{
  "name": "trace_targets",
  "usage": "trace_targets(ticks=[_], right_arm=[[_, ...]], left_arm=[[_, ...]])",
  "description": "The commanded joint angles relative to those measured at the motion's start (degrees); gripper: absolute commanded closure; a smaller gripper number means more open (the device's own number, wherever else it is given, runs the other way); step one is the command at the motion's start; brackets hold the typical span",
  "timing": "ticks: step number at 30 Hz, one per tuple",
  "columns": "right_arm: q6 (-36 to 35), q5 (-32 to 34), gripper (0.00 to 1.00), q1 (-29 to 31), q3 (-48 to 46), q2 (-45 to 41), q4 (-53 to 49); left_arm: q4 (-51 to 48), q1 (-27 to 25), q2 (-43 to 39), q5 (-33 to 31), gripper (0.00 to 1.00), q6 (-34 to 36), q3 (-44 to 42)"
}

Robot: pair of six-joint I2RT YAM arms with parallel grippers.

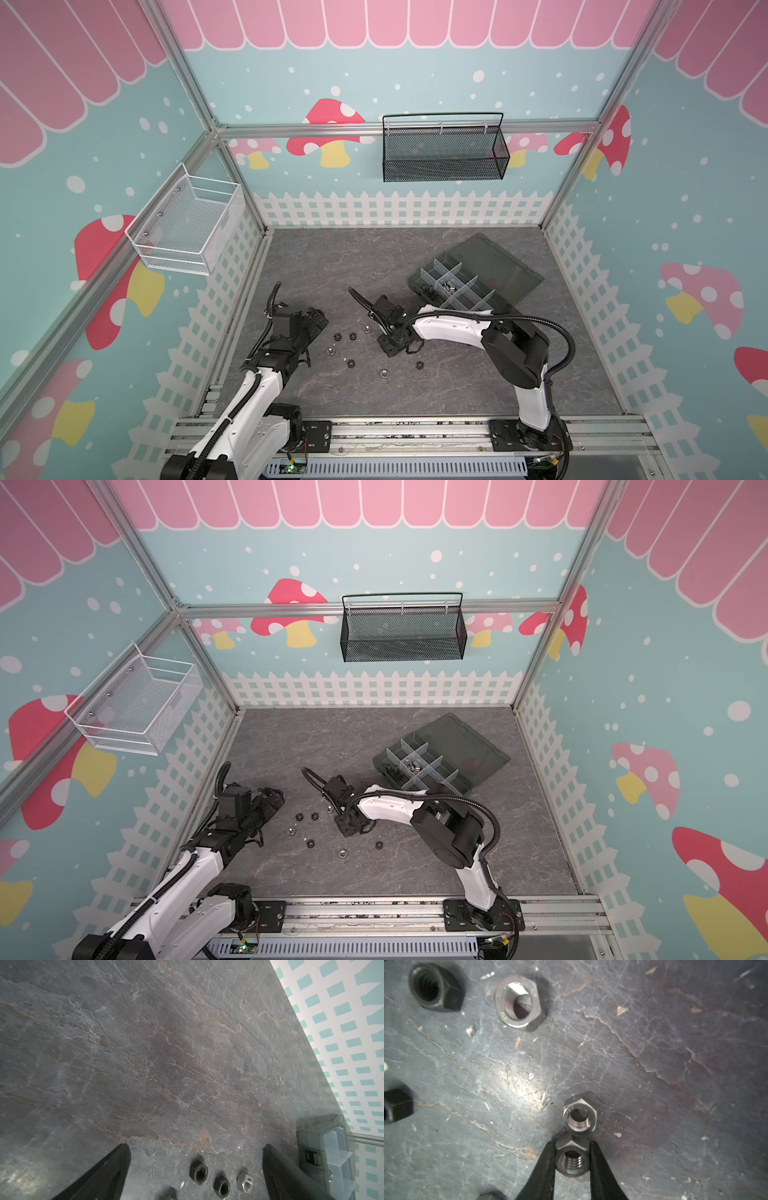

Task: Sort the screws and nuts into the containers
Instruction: 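Close the right gripper on the silver hex nut and lift it, then carry the silver hex nut over a box compartment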

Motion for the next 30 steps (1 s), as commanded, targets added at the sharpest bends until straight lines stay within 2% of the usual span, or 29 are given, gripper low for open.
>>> trace_targets(ticks=[1, 9, 17, 24, 30], right_arm=[[0.9, -1.3, 0.78, 0.4, -2.6, -0.6, -3.7], [1.4, 0.9, 0.87, -0.2, -3.0, -2.9, -4.0], [1.3, 2.3, 0.9, -2.8, -3.5, -7.4, -3.9], [0.7, 4.9, 0.92, -7.9, -3.7, -12.2, -3.4], [0.5, 5.9, 0.93, -15.7, -6.9, -18.0, -1.7]], left_arm=[[0.6, 0.4, -0.8, -0.1, 0.0, -0.6, -0.7], [0.5, 0.4, -0.4, -0.1, 0.0, -0.3, -0.3], [0.4, 0.4, -0.5, 0.0, 0.0, -0.4, -0.4], [0.4, 0.4, -0.4, 0.0, 0.0, -0.5, -0.3], [0.6, 0.4, -0.2, 0.0, 0.0, -0.2, 0.0]])
